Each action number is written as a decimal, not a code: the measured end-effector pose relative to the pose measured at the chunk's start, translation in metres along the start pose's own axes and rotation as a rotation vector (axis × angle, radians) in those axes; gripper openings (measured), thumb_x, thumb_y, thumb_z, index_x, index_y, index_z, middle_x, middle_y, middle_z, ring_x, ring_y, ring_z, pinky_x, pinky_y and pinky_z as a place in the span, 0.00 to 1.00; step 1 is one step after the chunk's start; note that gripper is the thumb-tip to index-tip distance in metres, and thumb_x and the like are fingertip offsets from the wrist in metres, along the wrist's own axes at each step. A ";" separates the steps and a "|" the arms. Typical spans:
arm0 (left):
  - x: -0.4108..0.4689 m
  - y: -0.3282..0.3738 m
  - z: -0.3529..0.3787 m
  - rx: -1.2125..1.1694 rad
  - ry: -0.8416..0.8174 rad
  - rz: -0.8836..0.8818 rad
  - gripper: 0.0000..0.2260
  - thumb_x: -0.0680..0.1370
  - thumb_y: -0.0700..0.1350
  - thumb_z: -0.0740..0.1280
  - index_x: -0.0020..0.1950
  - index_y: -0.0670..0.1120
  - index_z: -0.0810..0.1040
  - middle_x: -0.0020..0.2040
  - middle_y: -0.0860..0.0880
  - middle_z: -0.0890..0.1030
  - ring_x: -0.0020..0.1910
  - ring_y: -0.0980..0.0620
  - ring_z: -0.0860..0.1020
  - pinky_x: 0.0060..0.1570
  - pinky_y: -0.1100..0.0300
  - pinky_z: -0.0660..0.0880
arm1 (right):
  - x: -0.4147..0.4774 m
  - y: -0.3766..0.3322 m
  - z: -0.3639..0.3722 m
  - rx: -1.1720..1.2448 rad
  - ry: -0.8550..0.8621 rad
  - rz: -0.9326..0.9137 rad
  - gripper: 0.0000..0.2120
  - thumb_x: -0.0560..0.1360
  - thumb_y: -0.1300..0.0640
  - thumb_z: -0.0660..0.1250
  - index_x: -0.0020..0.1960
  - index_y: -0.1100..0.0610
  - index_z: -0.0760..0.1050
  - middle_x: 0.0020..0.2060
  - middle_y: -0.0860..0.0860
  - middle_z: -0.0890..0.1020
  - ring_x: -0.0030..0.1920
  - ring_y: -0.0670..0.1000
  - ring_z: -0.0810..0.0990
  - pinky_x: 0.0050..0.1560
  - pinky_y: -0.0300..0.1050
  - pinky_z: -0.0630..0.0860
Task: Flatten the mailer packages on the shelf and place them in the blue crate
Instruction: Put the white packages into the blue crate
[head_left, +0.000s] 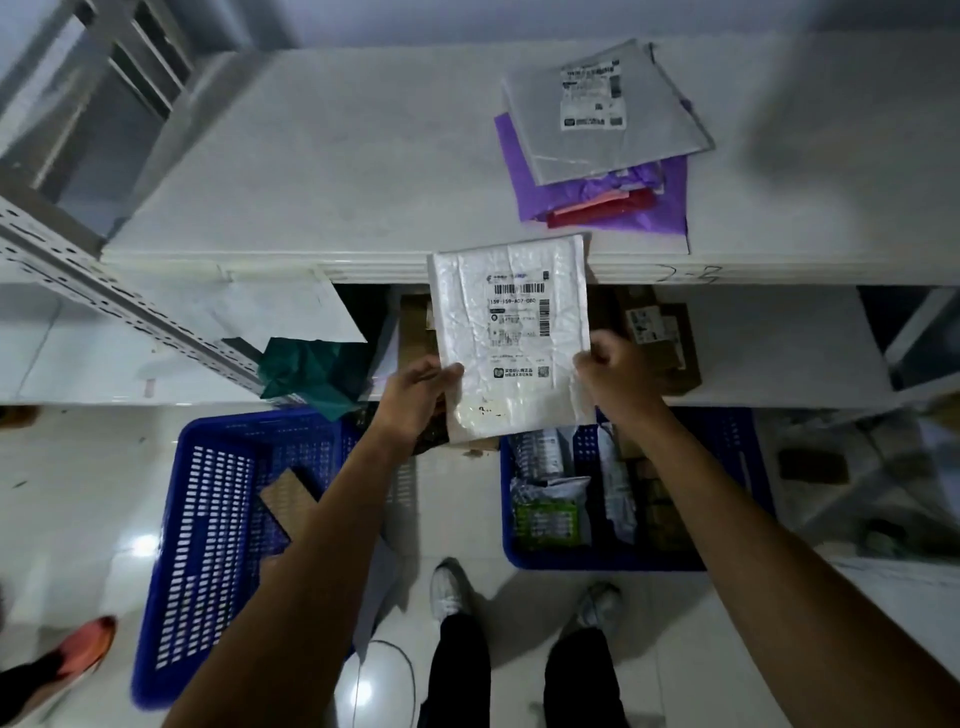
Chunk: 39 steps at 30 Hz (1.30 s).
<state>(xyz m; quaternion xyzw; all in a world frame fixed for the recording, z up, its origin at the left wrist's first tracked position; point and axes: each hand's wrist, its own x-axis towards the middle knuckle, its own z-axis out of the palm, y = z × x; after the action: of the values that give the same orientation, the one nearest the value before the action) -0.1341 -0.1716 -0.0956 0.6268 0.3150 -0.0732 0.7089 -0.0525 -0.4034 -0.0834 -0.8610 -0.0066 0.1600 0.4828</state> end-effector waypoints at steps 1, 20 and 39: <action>-0.003 -0.009 0.007 0.012 -0.019 -0.040 0.04 0.79 0.40 0.71 0.46 0.40 0.80 0.37 0.45 0.82 0.35 0.49 0.80 0.36 0.60 0.77 | -0.002 0.011 -0.002 0.011 -0.012 0.032 0.07 0.80 0.62 0.61 0.53 0.55 0.77 0.43 0.52 0.81 0.39 0.48 0.78 0.38 0.41 0.69; 0.074 -0.201 0.113 0.548 -0.117 -0.029 0.11 0.80 0.41 0.68 0.41 0.55 0.80 0.41 0.50 0.85 0.40 0.49 0.82 0.45 0.55 0.79 | 0.039 0.255 -0.010 -0.284 -0.215 0.201 0.10 0.79 0.56 0.65 0.57 0.45 0.80 0.46 0.45 0.80 0.47 0.50 0.80 0.48 0.45 0.77; 0.196 -0.460 0.147 0.739 0.094 -0.443 0.14 0.81 0.41 0.57 0.63 0.44 0.77 0.57 0.40 0.81 0.53 0.39 0.80 0.50 0.51 0.79 | 0.054 0.551 0.123 -0.187 -0.184 0.689 0.07 0.77 0.56 0.67 0.41 0.56 0.78 0.40 0.56 0.84 0.41 0.58 0.83 0.47 0.57 0.80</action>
<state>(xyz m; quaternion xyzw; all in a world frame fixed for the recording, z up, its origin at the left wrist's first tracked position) -0.1562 -0.3454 -0.5861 0.7585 0.4263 -0.3030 0.3888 -0.1152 -0.5864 -0.6163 -0.8351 0.2257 0.3885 0.3173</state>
